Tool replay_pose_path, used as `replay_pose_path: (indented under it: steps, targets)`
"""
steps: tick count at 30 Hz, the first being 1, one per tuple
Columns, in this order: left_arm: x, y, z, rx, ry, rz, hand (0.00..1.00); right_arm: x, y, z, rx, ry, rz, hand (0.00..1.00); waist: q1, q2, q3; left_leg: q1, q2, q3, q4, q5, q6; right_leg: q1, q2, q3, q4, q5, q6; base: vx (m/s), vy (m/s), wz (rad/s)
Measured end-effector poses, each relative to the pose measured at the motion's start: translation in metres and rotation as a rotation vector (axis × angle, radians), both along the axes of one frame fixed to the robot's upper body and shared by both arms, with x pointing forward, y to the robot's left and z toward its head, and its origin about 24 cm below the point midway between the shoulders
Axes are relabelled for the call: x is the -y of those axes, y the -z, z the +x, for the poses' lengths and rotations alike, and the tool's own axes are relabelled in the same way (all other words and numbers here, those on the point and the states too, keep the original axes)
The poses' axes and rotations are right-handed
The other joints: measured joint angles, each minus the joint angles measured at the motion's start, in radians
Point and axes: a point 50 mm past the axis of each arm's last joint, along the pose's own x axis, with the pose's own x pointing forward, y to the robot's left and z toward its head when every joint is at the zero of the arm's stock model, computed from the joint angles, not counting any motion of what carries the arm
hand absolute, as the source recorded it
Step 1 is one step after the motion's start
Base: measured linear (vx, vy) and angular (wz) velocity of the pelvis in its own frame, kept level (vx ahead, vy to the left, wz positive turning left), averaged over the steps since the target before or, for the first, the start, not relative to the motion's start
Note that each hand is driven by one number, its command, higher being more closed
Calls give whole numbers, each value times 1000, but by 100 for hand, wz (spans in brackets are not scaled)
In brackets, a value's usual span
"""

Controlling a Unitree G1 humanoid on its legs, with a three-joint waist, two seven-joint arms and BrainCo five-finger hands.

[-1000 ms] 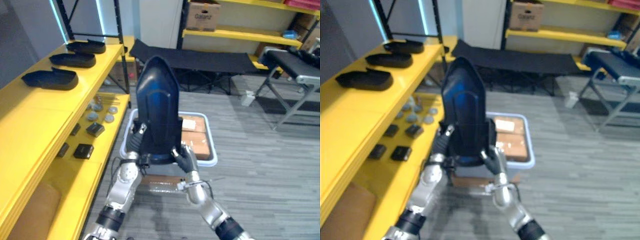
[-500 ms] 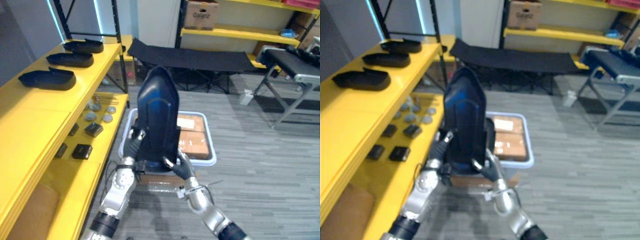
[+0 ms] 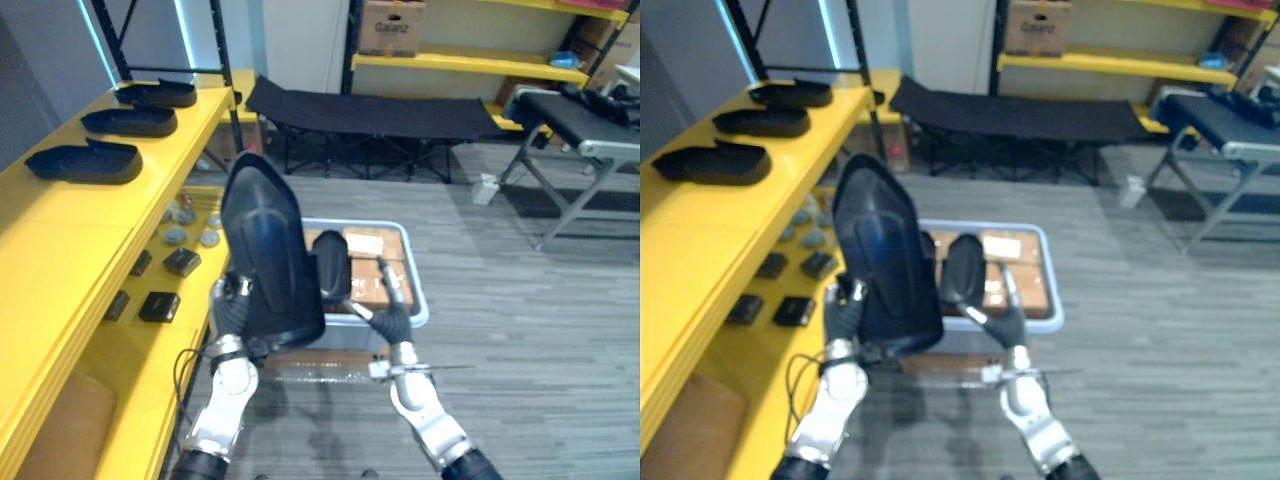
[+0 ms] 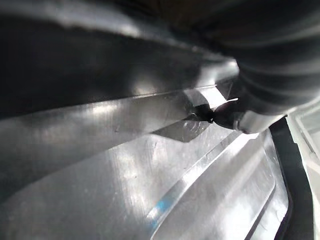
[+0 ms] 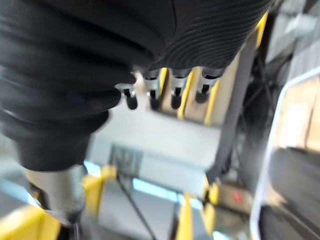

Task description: Walk over and take plastic housings, then place them on the shelf

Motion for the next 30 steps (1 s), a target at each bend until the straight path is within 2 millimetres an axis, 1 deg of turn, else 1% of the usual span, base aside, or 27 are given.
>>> replay_pose_path:
  steps: [2,3,4,5,7,8,9,12,13,15,18,20,21,23,25,26,27,28,29,30]
  targets:
    - [-19,2,-6,5,-121,-44,100,30,-5,-4,50,130,96,0,-1,8,2,12,2,23,2,-9,1,-1,7,21,0,-1,-3,11,1,-23]
    - [-25,3,-8,2,-150,-51,100,38,-5,-6,56,164,102,0,-5,11,1,12,2,25,3,-11,1,-1,7,22,0,-1,-4,25,10,-18]
    - [-34,4,-12,-1,-190,-51,100,56,-2,-12,55,227,115,0,-16,14,-1,12,2,25,2,-12,1,-1,6,23,0,-1,-4,27,4,-4]
    - [-38,4,-14,1,-206,-51,100,65,0,-15,51,260,122,0,-20,15,-1,12,2,26,2,-12,1,-1,6,23,0,0,-1,30,4,-1]
    - [-49,3,-17,24,-247,-99,100,96,11,-32,7,376,143,0,-24,18,1,12,3,27,1,-14,1,-2,6,23,0,2,2,0,0,0]
    - [-51,3,-17,37,-255,-120,100,102,15,-35,-8,397,148,0,-26,19,1,12,4,28,1,-14,0,-3,6,23,0,2,2,0,0,0]
    - [-55,1,-19,64,-268,-160,100,111,22,-42,-42,424,144,0,-31,19,1,13,5,29,1,-15,-1,-3,5,25,0,2,2,0,0,0]
    - [-62,-2,-22,124,-282,-234,100,118,43,-52,-147,430,162,0,-46,22,0,14,11,33,1,-16,-3,-4,7,29,0,4,4,-3,-9,-3]
    - [-61,-3,-22,146,-264,-263,100,118,51,-57,-189,424,180,0,-45,25,-1,14,13,33,1,-17,-3,-4,7,29,0,4,3,-8,-15,-3]
    - [-60,-4,-24,165,-242,-272,100,115,59,-61,-231,383,211,0,-45,29,-2,14,13,33,1,-18,-2,-3,7,29,0,3,4,0,0,0]
    - [-61,-8,-32,191,-243,-282,100,107,63,-59,-266,299,219,0,-45,33,-4,12,7,29,2,-19,-1,-1,12,25,0,3,2,0,1,4]
    - [-64,-14,-37,233,-266,-285,100,95,63,-53,-268,209,217,0,-35,34,-4,9,7,21,4,-19,-1,0,12,17,0,1,0,-4,-6,10]
    - [-66,-18,-39,258,-274,-279,100,88,62,-48,-268,157,217,0,-25,37,-6,6,7,15,4,-19,-1,1,12,13,0,-1,-3,-11,-10,21]
    - [-67,-24,-40,294,-289,-282,100,77,60,-40,-271,95,218,0,-19,40,-9,-15,1,-22,16,-19,0,7,5,-23,0,-5,-3,-12,-7,50]
    - [-66,-30,-43,324,-300,-280,100,67,56,-30,-260,29,215,0,-7,46,-8,-38,-9,-70,31,-19,1,20,-3,-70,0,-8,1,-1,1,70]
    - [-68,-33,-48,334,-317,-266,100,58,52,-21,-251,-22,210,0,23,54,-11,-46,-13,-98,35,-18,3,31,-6,-100,0,-9,2,7,3,54]
    - [-71,-34,-50,337,-333,-261,100,54,51,-17,-249,-41,208,0,34,57,-11,-47,-17,-112,36,-18,4,37,-8,-116,0,-11,4,13,2,73]
    - [-76,-34,-58,341,-377,-252,100,46,49,-10,-249,-57,188,0,47,61,-13,-54,-24,-145,38,-15,7,54,-12,-152,4,-16,9,6,3,79]
    - [-82,-34,-66,341,-423,-236,100,39,48,-4,-258,-65,157,0,69,65,-15,-62,-33,-178,43,-14,9,68,-17,-190,9,-19,10,5,5,84]
    - [-84,-33,-71,339,-444,-230,100,37,48,-1,-266,-68,146,0,79,67,-15,-65,-39,-195,45,-13,11,75,-20,-209,9,-21,11,-1,18,85]
